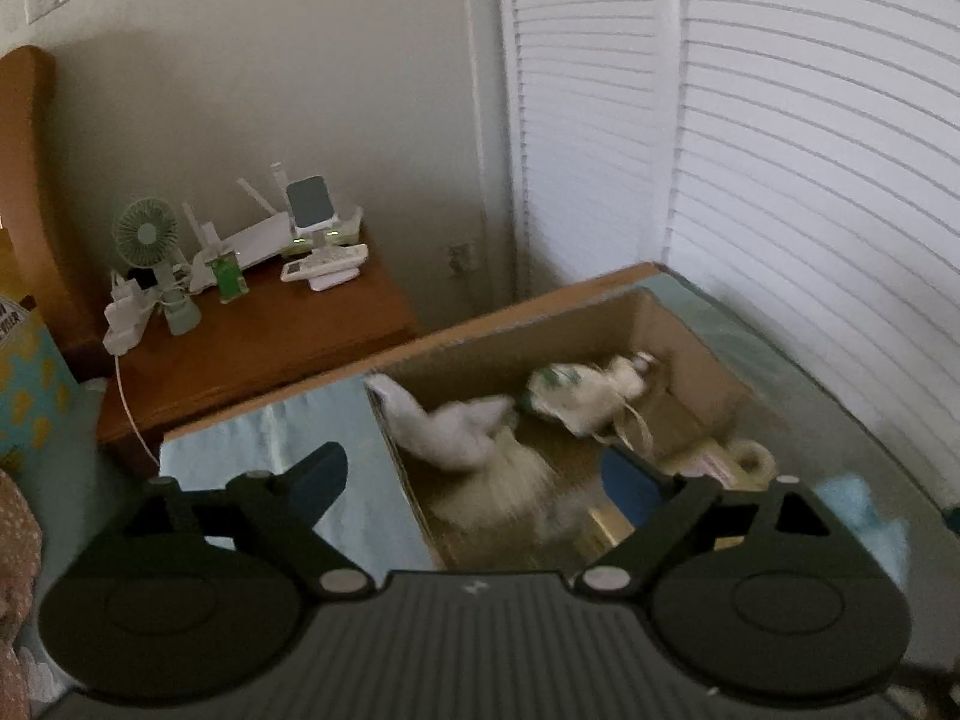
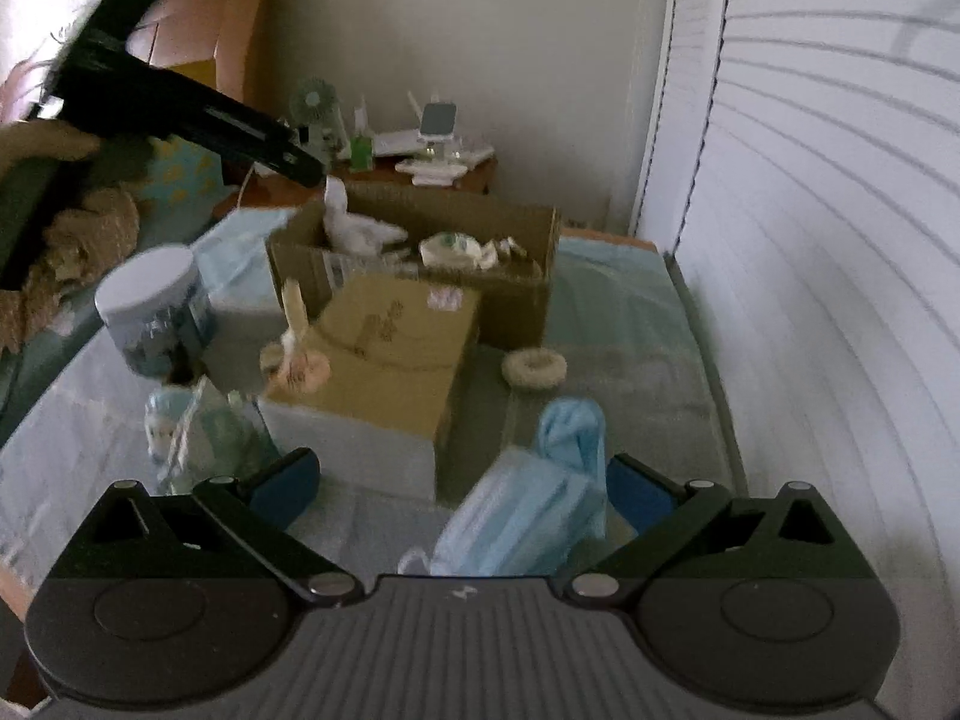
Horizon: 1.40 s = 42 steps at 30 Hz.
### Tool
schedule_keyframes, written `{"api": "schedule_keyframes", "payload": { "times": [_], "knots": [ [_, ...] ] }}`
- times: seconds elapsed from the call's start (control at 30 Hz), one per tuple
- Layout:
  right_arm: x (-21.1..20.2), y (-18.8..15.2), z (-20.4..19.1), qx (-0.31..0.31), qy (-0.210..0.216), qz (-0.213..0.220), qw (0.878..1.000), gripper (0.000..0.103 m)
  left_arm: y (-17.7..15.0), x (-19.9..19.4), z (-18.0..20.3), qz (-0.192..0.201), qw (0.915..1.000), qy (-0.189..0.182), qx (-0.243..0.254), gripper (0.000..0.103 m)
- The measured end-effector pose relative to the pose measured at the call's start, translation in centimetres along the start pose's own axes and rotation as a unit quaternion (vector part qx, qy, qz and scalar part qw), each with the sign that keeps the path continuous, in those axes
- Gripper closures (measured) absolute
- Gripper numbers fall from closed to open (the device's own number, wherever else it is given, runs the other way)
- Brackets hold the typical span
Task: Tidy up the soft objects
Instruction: 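Release the white toy into the box with the left tool while the right tool moves toward the mask, then grasp the blue-and-white piggy figurine with the left tool while the right tool approaches the blue face mask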
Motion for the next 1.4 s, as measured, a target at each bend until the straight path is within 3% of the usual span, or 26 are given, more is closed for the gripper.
{"api": "schedule_keyframes", "payload": {
  "times": [0.27,0.6,0.73,0.97,1.23,1.4],
  "knots": [
    [1.0,-2.7,0.7,0.012,-0.02,-0.031,0.999,0.0,-5.6,-5.6,1.9,0.016,0.9998,-0.015,-0.005,0.009],
    [5.8,-2.8,1.4,0.036,-0.074,-0.043,0.996,0.0,-10.6,-9.0,4.0,0.021,0.9996,-0.017,-0.01,0.009],
    [6.6,-4.3,2.1,0.042,-0.08,-0.075,0.993,0.0,-11.5,-9.2,3.5,0.014,0.9997,-0.014,-0.011,0.009],
    [5.1,-6.0,3.0,0.039,-0.048,-0.061,0.996,0.0,-13.0,-8.0,3.1,-0.006,0.9998,-0.02,-0.001,0.009],
    [4.7,-6.4,2.8,0.043,-0.054,-0.049,0.996,0.0,-13.6,-6.4,3.0,-0.032,0.9988,-0.037,0.009,0.009],
    [4.6,-6.4,2.9,0.045,-0.056,-0.046,0.996,0.0,-13.1,-5.8,3.6,-0.026,0.9975,-0.057,0.032,0.009]
  ]
}}
Point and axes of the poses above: each gripper's, at about its wrist camera, not at the fingertips, and x roughly the way its jaws point, z to its right, y to its top, the point moved 1 cm from there along x, roughly the way its jaws point, and after that the axes turned 6 degrees about z, right-handed, at the moved point
